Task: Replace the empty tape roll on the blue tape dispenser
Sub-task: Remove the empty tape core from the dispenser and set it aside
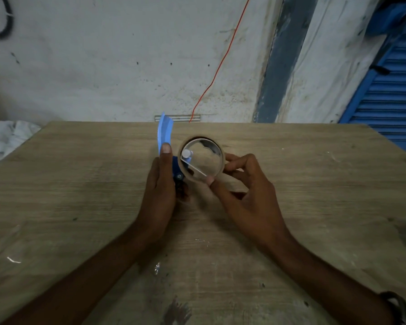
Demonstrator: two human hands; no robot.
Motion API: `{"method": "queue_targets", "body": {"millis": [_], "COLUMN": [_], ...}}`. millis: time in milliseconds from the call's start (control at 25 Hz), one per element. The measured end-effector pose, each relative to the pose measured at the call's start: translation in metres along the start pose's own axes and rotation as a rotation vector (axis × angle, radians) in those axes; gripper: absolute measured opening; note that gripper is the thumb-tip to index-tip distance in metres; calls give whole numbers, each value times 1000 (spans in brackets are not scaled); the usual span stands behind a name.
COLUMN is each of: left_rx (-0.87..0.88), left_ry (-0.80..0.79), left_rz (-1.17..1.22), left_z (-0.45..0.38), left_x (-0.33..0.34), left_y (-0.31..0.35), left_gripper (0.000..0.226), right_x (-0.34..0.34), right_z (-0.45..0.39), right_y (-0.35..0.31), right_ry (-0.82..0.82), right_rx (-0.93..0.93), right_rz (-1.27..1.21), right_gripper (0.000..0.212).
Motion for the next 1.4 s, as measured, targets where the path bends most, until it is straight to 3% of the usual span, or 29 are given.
{"method": "queue_targets", "body": {"millis": [120,200,440,520,680,760,840,960,1120,1200,1280,1400], "left_rx": [0,-18,-33,-45,-109,-125,-141,-179,-202,-185,-146,-130], "left_ry": [-47,-93,8,6,20,-53,-166,-264,-340,-386,-384,-382], "left_rz": [-43,-52,-224,-247,-73,-2,119,192,183,157,174,223], "left_z": [-2,-3,2,4,3,2,4,9,9,11,12,16], "left_x": [6,11,5,6,-1,8,25,44,49,53,57,62], "left_y": [3,2,3,3,-2,-5,-7,-10,-16,-15,-11,-8], "left_gripper": [68,74,58,56,49,51,54,61,91,92,79,76], "right_x": [-16,-19,-36,-43,-78,-111,-154,-217,-249,-254,-257,-262], "right_z": [-8,-15,-20,-13,-6,-6,-6,-1,7,8,9,9], "right_y": [9,14,26,12,-42,-57,-56,-25,33,48,56,44], "right_ry": [77,14,13,88,274,321,358,397,276,254,240,295], "right_rx": [69,108,178,139,-26,-52,26,277,606,651,669,633], "right_rz": [-28,-19,-129,-74,78,92,144,448,765,774,736,799], "right_gripper": [42,49,25,23,22,28,28,18,15,16,20,36]}}
Point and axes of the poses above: each hand's wrist, its own z-axis away from the middle knuckle, its own x-axis out of the palm, y = z × x, the point moved 9 cm from there along -z, towards the middle knuckle, and after that the axes turned 15 degrees about -y, right-handed, at the moved point
